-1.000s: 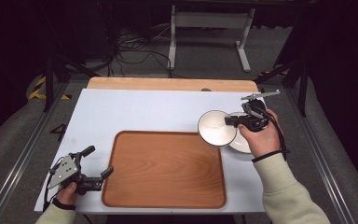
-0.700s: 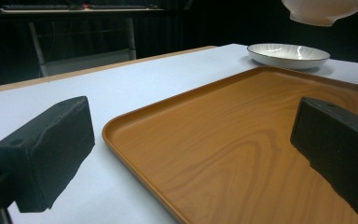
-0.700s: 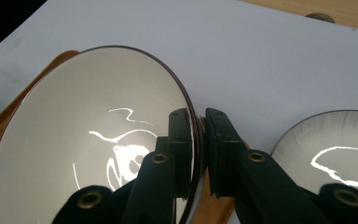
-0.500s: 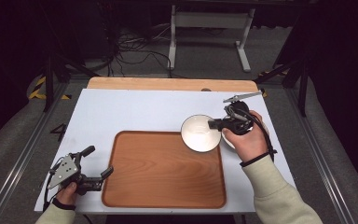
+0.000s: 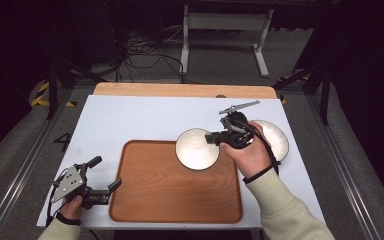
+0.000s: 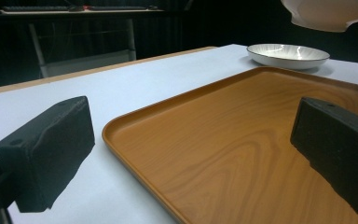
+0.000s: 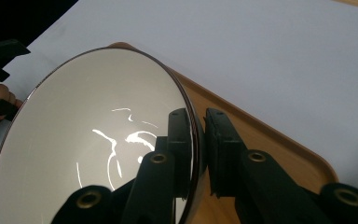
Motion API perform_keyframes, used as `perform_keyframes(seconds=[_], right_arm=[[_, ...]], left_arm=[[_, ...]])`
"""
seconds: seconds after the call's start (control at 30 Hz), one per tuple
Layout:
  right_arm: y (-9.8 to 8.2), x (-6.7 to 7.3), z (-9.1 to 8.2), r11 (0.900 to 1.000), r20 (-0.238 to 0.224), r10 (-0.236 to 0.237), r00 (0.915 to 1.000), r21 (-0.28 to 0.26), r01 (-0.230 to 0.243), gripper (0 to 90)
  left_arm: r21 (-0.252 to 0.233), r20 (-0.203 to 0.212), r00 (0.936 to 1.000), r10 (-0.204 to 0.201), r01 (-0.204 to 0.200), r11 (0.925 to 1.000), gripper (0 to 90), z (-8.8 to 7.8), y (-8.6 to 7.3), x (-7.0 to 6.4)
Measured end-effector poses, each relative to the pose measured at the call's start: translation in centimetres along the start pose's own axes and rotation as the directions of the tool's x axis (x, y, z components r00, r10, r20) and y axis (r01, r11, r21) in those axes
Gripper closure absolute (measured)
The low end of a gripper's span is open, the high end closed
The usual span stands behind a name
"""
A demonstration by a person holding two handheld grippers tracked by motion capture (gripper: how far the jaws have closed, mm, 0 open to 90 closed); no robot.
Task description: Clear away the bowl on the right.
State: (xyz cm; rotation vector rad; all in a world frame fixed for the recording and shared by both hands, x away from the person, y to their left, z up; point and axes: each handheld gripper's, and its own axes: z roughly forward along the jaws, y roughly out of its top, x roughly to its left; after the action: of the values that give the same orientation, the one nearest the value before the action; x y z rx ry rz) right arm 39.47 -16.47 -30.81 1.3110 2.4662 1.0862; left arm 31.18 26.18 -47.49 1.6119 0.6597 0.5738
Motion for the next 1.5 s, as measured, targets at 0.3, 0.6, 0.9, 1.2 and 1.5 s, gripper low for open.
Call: perform_keyframes(seconds=[0.3, 0.6, 0.9, 1.2, 1.5], right_arm=[[0.4, 1.6, 1.2, 1.000, -0.034, 0.002, 0.9994, 0.014, -0.001, 81.5], [0.6, 2.3, 2.8, 0.999, -0.047, 0.021, 0.9987, 0.032, -0.019, 81.4], [0.0, 2.2, 4.5, 0.997, -0.038, 0.059, 0.9975, 0.043, -0.057, 81.4], [-0.9, 2.1, 6.3, 0.996, -0.034, 0.079, 0.9963, 0.049, -0.078, 81.3], [-2.1, 1.8, 8.3, 0.993, -0.030, 0.093, 0.9952, 0.070, -0.091, 81.1]], left_arm=[[0.000, 0.000, 1.0000, 0.000, 0.000, 1.0000, 0.4, 0.0, 0.0, 0.0], [-0.001, 0.001, 1.0000, 0.001, -0.001, 1.0000, 0.4, 0.0, 0.0, 0.0], [0.000, 0.002, 1.0000, 0.001, -0.001, 1.0000, 0.4, 0.0, 0.0, 0.0], [0.002, 0.001, 1.0000, 0.004, -0.004, 1.0000, 0.4, 0.0, 0.0, 0.0], [0.002, 0.001, 1.0000, 0.004, -0.004, 1.0000, 0.4, 0.0, 0.0, 0.0]])
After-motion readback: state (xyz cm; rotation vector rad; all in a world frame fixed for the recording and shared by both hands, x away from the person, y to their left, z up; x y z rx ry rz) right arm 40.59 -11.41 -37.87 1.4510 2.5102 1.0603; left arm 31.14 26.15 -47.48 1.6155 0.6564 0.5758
